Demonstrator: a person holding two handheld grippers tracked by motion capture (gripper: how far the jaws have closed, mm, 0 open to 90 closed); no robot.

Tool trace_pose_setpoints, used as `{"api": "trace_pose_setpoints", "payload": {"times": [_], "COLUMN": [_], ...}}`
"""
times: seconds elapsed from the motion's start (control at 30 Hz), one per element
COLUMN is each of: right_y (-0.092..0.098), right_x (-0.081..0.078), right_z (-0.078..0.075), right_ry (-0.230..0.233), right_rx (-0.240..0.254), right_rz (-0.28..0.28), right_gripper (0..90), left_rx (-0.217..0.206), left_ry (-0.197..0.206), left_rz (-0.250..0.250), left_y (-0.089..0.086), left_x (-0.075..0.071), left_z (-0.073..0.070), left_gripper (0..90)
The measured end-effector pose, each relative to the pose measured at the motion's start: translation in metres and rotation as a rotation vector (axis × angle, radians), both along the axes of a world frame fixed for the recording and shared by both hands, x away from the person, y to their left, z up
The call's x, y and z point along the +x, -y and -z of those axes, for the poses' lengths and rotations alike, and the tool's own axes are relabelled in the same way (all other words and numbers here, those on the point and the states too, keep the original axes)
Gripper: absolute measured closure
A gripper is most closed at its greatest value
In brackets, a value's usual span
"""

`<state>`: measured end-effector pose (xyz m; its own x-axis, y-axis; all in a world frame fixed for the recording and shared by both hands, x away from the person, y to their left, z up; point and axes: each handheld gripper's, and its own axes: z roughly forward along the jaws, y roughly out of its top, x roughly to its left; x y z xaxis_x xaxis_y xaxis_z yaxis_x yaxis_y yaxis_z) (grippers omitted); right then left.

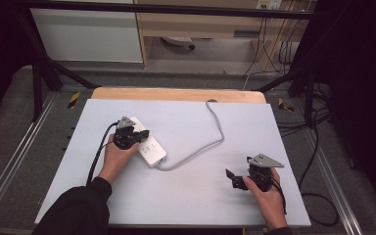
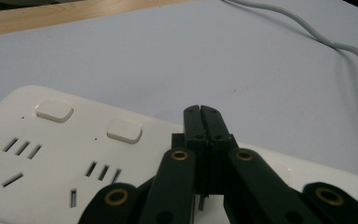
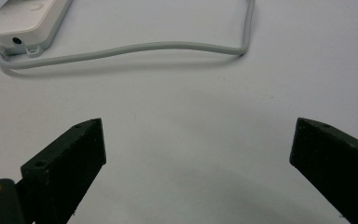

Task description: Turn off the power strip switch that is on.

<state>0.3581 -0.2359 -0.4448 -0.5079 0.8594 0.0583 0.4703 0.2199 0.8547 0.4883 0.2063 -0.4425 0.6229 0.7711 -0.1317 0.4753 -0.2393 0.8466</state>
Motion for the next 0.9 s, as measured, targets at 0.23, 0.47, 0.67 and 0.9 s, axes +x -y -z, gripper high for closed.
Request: {"api": "trace_pose_setpoints", "payload": {"times": [0.23,0.47,0.67,0.9], "right_y": [-0.0003,-0.0007,-0.0003,-0.0003], "right_x": [0.0001,-0.0002,0.0001,0.0001], "right_z": [-0.0001,-0.0005,-0.0005,-0.0006], "right_ry": [0.001,0.005,0.005,0.005], "right_rx": [0.0,0.003,0.002,0.002], "right_rz": [-0.002,-0.002,-0.002,-0.003], "right_gripper": [4.0,4.0,4.0,4.0], "left_rx": [0.002,0.006,0.006,0.002], "left_ry": [0.004,0.002,0.002,0.007], "left_rz": [0.005,0.008,0.011,0.008], "left_y": [0.0013,0.0018,0.002,0.0028], "left_x": [-0.0001,-0.0007,-0.0008,-0.0021], "left_z": [-0.0001,-0.0008,-0.0009,-0.0031], "left_gripper": [90.0,90.0,90.0,90.0]}}
